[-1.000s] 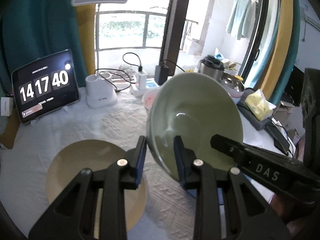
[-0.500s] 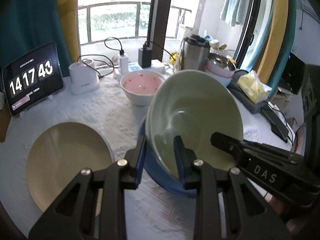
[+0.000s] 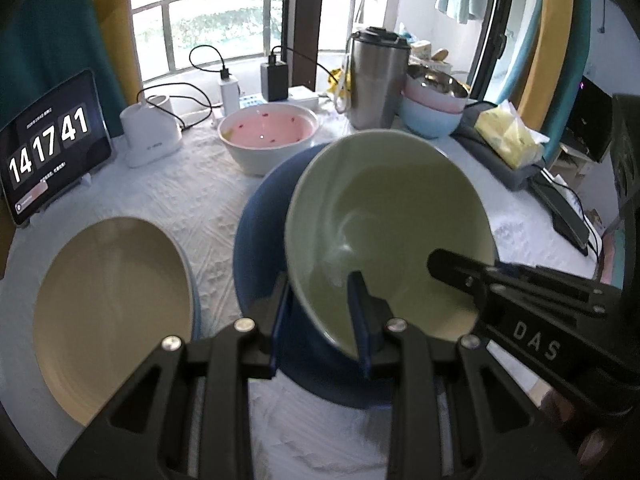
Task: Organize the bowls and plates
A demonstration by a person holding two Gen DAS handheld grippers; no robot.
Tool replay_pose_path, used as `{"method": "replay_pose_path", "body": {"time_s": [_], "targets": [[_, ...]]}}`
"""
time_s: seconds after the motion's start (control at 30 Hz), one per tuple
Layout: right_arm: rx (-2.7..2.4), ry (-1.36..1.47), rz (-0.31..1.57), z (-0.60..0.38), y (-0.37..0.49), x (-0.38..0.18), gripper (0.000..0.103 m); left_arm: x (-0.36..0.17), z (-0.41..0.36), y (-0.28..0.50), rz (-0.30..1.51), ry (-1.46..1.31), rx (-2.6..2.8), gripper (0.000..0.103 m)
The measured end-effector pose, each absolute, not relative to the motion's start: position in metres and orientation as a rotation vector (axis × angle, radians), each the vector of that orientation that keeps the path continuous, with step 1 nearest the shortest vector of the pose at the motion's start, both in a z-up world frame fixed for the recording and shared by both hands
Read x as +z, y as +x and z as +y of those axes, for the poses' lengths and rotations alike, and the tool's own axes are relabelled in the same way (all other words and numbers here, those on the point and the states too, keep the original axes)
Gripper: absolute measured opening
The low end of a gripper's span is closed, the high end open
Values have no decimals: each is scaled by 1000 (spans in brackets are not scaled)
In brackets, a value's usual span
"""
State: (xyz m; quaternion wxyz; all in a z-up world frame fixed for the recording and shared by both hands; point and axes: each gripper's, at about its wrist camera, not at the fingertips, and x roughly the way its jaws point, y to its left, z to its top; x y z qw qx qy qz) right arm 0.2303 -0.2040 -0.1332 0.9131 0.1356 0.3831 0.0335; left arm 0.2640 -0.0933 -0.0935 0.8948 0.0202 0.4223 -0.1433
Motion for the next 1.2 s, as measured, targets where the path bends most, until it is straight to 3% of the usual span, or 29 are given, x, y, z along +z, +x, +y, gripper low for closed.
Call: {"method": "replay_pose_path", "body": {"time_s": [0.5, 0.63, 1.07, 1.13, 1.2], "targets": [[69, 237, 821, -203, 231, -133, 21, -94, -97, 262, 891, 67, -284, 30], [84, 226, 826, -200, 231, -132, 28, -92, -97, 262, 886, 62, -286, 31], [92, 151, 784, -189, 221, -118, 36, -91, -89, 268, 878, 58, -278, 31], [70, 117, 739, -187, 219, -111, 48, -87, -86, 269, 855, 62, -271, 31], [83, 122, 720, -189, 219, -105, 53, -83, -83, 273, 847, 59, -265, 31]]}}
